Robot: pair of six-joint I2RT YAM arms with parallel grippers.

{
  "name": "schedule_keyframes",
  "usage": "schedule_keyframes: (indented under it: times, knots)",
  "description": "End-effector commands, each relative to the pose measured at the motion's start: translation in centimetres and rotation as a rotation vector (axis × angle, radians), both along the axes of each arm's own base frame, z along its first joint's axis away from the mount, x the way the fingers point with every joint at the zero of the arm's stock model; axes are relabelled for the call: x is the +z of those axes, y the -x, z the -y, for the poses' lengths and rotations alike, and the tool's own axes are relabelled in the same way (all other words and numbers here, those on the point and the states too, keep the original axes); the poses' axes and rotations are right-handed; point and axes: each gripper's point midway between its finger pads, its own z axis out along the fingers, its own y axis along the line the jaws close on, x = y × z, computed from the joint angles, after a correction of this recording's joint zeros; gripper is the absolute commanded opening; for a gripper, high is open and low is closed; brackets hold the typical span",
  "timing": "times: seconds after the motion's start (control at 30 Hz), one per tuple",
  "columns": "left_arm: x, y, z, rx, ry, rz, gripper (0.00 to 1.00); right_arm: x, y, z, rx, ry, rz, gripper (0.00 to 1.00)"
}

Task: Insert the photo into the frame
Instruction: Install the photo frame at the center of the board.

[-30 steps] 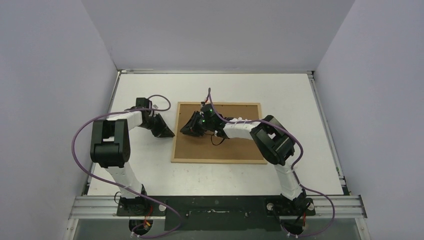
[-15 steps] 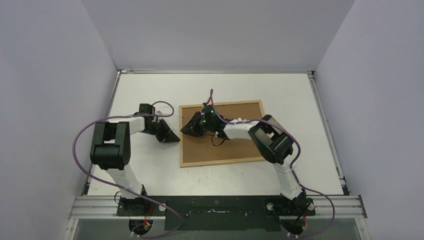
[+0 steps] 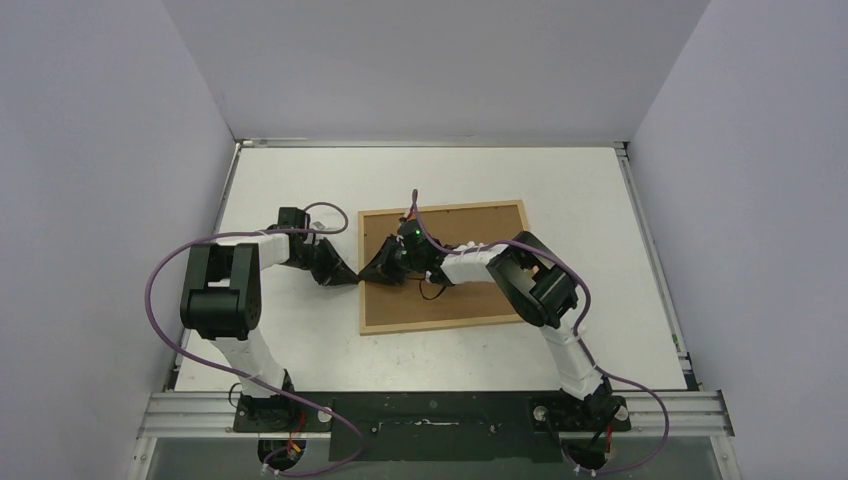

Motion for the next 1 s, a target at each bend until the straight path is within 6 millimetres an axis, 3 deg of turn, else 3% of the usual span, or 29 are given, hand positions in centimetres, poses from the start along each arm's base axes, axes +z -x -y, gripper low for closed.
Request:
schedule_keyframes:
  times: [0.0, 0.2, 0.97]
  knots:
    - [-2.7, 1.9, -1.3, -0.02, -0.112, -0.077, 0.02, -0.4, 0.0, -0.5, 0.017, 0.017, 0.017, 0.07]
    - [-2.8, 1.8, -1.4, -0.018, -0.12, -0.081, 0.02, -1.3, 0.5, -0.1, 0.026, 0.043, 0.003, 0.05]
    - [-3.4, 2.0, -2.3, -0.016, -0.164, -0.105, 0.01, -1.0, 1.6, 1.3, 0.036, 0.073, 0.003, 0.04]
